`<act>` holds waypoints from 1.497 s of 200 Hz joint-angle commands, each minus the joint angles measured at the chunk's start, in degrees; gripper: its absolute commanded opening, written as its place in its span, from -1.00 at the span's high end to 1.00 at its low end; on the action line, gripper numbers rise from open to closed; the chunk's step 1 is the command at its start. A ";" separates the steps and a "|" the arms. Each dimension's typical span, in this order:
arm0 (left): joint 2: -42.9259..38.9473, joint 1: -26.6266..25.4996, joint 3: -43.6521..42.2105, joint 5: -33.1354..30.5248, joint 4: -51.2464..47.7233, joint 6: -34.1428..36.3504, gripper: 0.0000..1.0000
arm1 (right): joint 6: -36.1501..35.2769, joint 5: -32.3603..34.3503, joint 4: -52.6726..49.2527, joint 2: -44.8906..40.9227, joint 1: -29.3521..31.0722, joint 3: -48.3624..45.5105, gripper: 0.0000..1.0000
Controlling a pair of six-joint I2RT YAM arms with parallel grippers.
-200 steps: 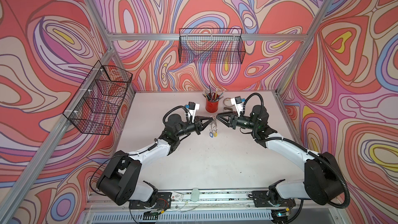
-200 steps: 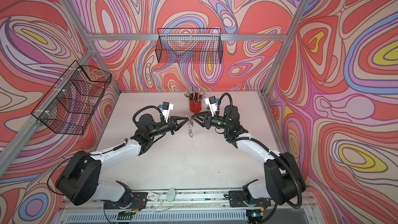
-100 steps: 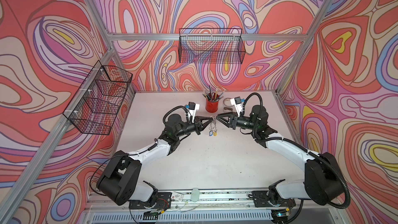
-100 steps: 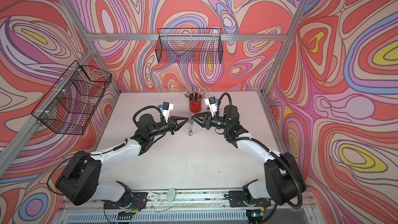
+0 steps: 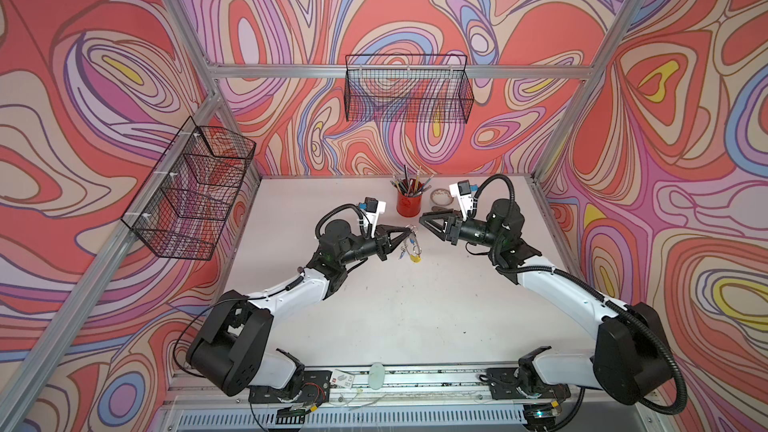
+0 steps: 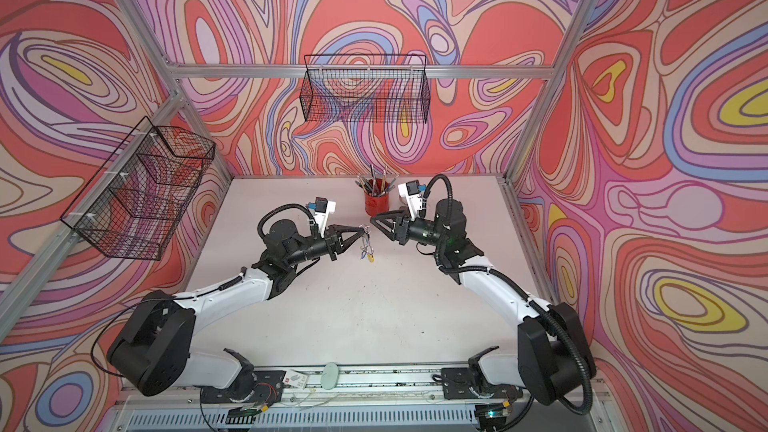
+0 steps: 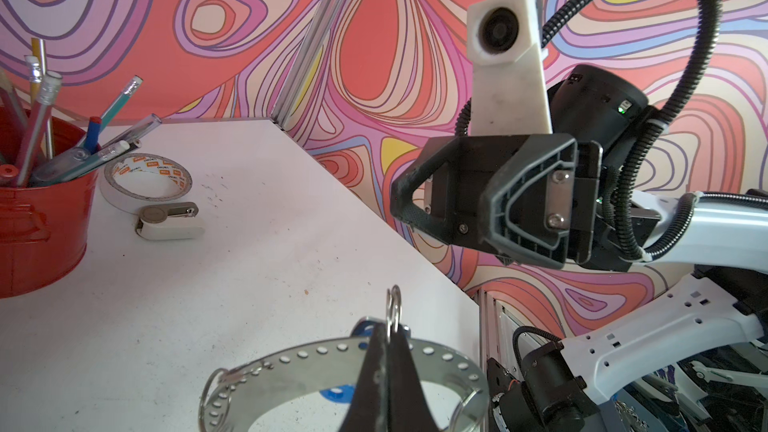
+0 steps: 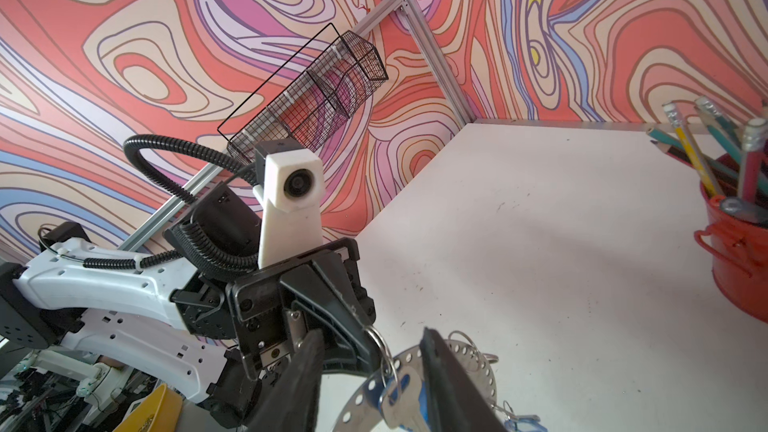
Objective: Put the keys on the keyring
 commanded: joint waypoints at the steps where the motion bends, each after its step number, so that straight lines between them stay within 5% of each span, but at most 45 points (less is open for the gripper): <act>1: -0.53 0.05 0.62 0.42 3.14 0.45 1.00 | -1.48 0.41 -2.72 1.80 1.22 1.47 0.25; 181: -1.23 0.12 0.27 -1.75 3.38 0.47 1.00 | -2.13 2.01 -4.10 1.01 2.63 -0.79 1.00; 299: -4.76 -0.21 0.56 -5.78 4.86 1.15 1.00 | -2.25 1.65 -4.56 1.92 2.80 -3.09 1.00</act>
